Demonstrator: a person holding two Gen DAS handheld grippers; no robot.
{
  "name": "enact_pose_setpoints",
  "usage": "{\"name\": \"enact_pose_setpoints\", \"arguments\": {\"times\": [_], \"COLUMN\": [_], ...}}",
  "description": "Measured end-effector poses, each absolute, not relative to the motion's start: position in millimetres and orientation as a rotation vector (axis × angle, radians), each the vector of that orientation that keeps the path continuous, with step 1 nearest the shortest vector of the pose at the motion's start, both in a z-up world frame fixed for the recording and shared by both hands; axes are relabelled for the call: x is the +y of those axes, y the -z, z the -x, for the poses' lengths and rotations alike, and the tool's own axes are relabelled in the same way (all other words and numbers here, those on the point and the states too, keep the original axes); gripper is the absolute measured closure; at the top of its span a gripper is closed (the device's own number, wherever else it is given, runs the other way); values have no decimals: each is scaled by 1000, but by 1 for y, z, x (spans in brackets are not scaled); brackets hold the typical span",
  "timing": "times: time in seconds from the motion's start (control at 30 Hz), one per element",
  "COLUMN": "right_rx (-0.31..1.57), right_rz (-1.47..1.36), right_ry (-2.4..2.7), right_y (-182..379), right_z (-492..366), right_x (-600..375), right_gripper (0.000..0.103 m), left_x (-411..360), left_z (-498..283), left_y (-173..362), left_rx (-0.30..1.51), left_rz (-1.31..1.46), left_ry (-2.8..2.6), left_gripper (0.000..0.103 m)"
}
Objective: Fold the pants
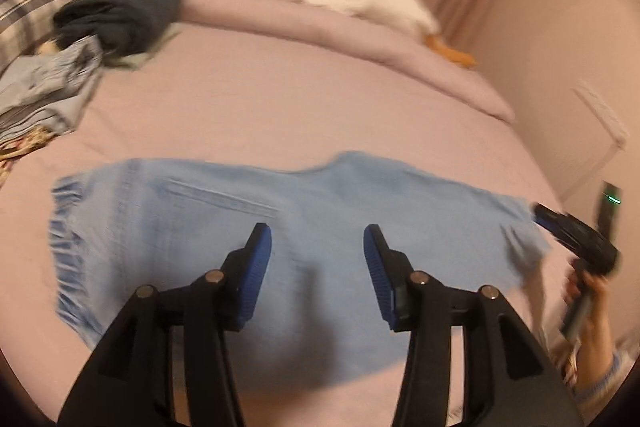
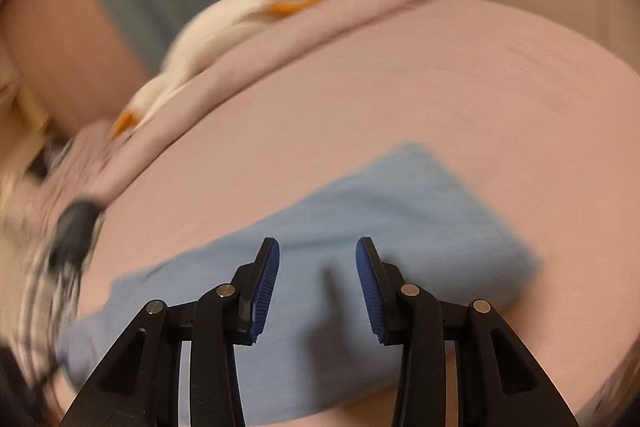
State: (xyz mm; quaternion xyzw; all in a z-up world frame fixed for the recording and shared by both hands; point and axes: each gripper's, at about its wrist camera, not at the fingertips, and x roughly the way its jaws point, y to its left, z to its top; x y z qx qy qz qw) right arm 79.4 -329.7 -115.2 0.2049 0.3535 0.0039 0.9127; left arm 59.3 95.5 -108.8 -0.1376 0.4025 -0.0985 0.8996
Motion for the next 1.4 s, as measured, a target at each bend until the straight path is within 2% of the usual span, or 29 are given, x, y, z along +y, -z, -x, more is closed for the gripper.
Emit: {"name": "enact_pose_setpoints", "arguments": {"times": [0.1, 0.17, 0.23, 0.5, 0.57, 0.63, 0.83, 0.9, 0.97, 1.03, 1.17, 1.4], "right_rx": [748, 763, 777, 879, 919, 870, 931, 945, 948, 915, 816, 954], "right_rz": [-290, -195, -139, 150, 178, 227, 184, 187, 181, 149, 116, 191], "right_ry": [-153, -233, -296, -454, -462, -440, -483, -486, -501, -522, -496, -431], "right_y": [107, 106, 107, 147, 160, 162, 155, 151, 145, 136, 114, 155], "right_z": [-79, -80, -84, -83, -78, -66, -58, -53, -49, -48, -66, -82], "right_x": [-272, -225, -196, -83, -74, -69, -80, -83, -86, -84, -75, -52], "right_gripper": [63, 63, 63, 63, 63, 62, 62, 62, 62, 62, 62, 62], "left_x": [116, 128, 137, 137, 139, 139, 137, 134, 125, 113, 85, 75], "left_z": [-71, -72, -73, -64, -62, -63, -59, -52, -42, -32, -23, -18], "left_y": [129, 147, 163, 164, 165, 166, 164, 156, 147, 140, 139, 166], "left_rx": [915, 968, 1003, 962, 949, 939, 923, 908, 869, 838, 840, 870], "left_rz": [276, 299, 340, 313, 316, 318, 322, 321, 300, 268, 191, 103], "left_ry": [84, 59, 66, 87, 92, 96, 81, 57, 50, 68, 149, 170], "left_gripper": [62, 79, 85, 85, 86, 86, 85, 81, 61, 55, 55, 54]}}
